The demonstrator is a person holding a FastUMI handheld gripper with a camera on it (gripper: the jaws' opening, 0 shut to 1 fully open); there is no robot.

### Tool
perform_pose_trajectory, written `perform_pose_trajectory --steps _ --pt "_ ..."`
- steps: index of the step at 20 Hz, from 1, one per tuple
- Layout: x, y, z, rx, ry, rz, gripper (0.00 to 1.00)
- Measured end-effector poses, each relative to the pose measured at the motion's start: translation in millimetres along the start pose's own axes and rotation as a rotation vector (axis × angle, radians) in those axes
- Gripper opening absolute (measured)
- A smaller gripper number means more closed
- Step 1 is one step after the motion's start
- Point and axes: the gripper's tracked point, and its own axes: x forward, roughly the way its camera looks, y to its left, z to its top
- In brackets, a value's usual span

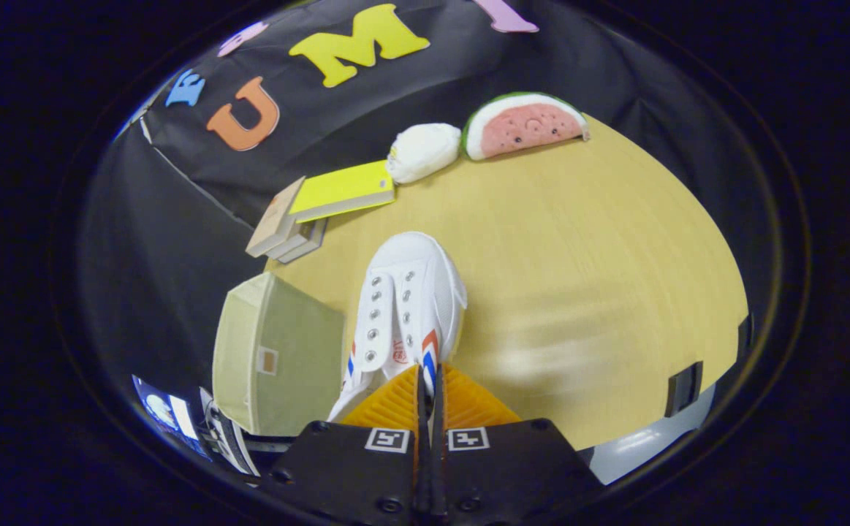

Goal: Open the storage box then place both shoes into the box .Put the left shoe in first, then the right shoe, with the right side of both shoes facing outward in a uniform manner.

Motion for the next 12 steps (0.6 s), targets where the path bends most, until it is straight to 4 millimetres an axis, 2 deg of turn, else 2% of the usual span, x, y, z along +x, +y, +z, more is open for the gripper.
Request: perform_pose_trajectory --steps 3,5,9,12 --pt "-12 74 -5 0.031 -0.016 0.104 0.05" --pt "-17 115 -5 0.015 -0.037 0.135 0.05" --pt "-10 175 -9 -0.001 -0.069 0.130 0.05" --pt "6 198 -15 -0.011 -0.090 0.084 0.05"
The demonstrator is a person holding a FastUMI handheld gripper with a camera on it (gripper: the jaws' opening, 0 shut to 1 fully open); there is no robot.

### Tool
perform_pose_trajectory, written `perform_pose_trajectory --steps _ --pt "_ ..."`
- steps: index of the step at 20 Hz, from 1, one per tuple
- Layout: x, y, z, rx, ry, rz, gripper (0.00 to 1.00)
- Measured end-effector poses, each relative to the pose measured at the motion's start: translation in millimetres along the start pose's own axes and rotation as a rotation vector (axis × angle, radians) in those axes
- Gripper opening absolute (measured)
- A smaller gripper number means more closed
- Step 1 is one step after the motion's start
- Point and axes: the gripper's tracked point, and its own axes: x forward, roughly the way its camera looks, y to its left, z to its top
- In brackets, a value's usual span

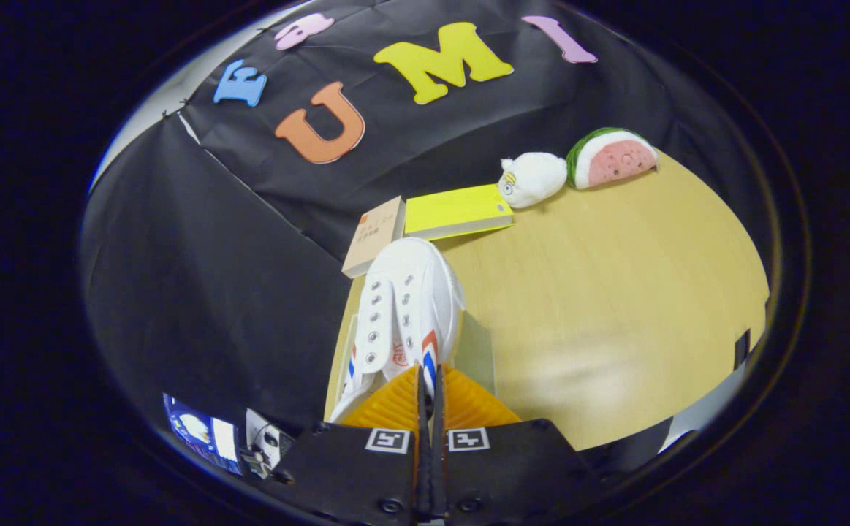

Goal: Open the storage box then place both shoes into the box .Put the left shoe in first, then the right shoe, with the right side of both shoes facing outward in a uniform manner.

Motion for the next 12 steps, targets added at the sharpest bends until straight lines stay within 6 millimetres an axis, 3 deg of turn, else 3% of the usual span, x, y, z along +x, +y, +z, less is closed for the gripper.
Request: perform_pose_trajectory --steps 4,12 --pt "23 17 -25 0.007 0.027 -0.019 0.05" --pt "68 -1 -57 -0.024 0.031 -0.147 0.05"
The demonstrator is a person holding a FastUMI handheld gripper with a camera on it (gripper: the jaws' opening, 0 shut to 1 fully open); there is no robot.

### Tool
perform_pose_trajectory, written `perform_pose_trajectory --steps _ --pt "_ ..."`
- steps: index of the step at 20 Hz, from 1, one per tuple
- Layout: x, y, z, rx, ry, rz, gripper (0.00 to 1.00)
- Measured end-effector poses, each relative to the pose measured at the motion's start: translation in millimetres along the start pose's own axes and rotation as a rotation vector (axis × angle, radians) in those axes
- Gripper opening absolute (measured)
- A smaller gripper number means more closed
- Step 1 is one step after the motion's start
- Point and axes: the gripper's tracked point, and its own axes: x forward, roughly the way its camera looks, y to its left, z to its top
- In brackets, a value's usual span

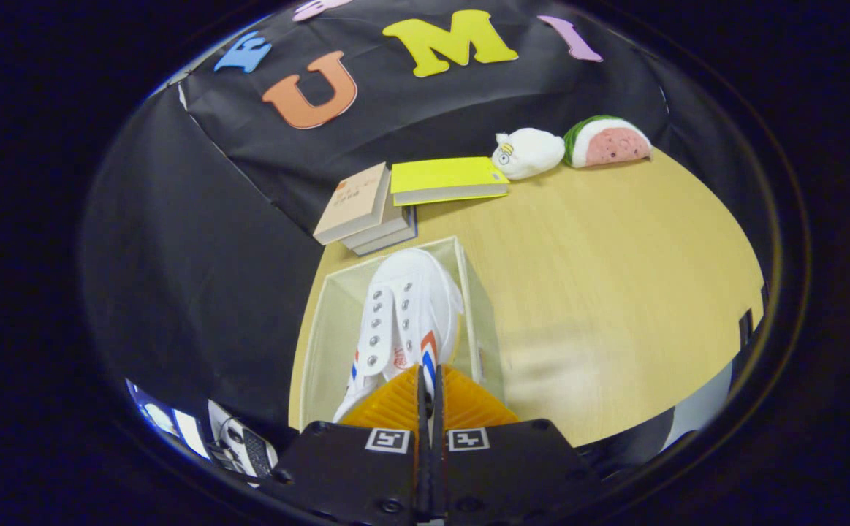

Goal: Open the storage box then place both shoes into the box .Put the left shoe in first, then the right shoe, with the right side of both shoes facing outward in a uniform manner.

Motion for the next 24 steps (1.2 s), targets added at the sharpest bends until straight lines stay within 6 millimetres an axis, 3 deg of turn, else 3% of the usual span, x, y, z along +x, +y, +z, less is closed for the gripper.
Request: perform_pose_trajectory --steps 9,11,12,13,17,21,24 --pt "17 0 -14 -0.004 0.018 -0.030 0.08" --pt "14 2 -8 -0.017 0.000 -0.012 0.22" --pt "11 1 -4 -0.030 -0.015 -0.013 0.24" --pt "8 4 -4 -0.039 -0.024 -0.001 0.40" --pt "-9 7 1 -0.117 -0.070 0.039 0.77" --pt "-36 1 19 -0.250 -0.219 0.045 0.94" --pt "-63 -15 41 -0.344 -0.416 0.029 0.94"
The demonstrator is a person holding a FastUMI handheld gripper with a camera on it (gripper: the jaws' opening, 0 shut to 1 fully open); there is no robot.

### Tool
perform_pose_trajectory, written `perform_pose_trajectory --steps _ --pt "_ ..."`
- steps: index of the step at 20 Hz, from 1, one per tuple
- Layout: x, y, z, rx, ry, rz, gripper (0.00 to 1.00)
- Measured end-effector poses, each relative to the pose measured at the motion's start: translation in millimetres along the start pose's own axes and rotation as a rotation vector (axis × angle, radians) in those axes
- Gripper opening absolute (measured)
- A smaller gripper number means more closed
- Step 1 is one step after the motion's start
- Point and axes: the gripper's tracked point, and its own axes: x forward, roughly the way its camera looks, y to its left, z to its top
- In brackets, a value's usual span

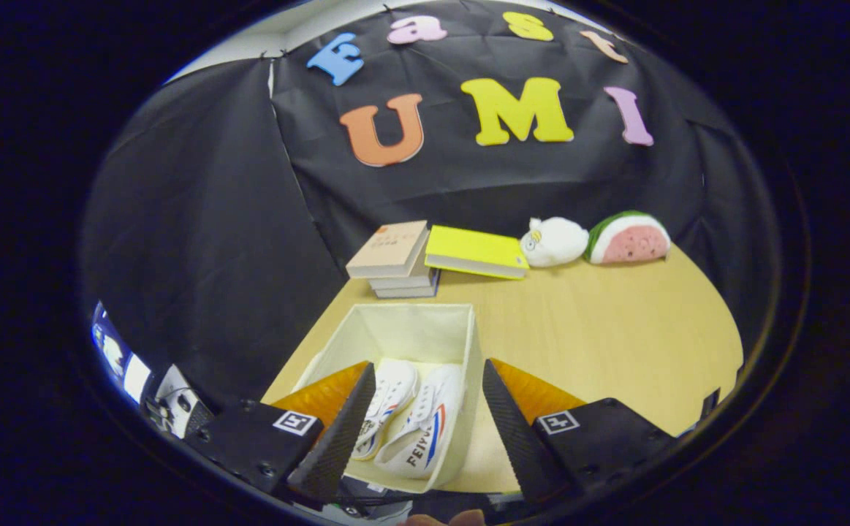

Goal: Open the storage box then place both shoes into the box .Put the left shoe in first, then the right shoe, with the right side of both shoes facing outward in a uniform manner.

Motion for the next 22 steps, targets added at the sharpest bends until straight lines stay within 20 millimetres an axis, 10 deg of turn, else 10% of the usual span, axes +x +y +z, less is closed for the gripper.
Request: perform_pose_trajectory --steps 13,22 --pt "-123 -101 -16 -0.139 -0.481 -0.137 0.99" --pt "-129 -119 -41 -0.132 -0.498 -0.151 0.99"
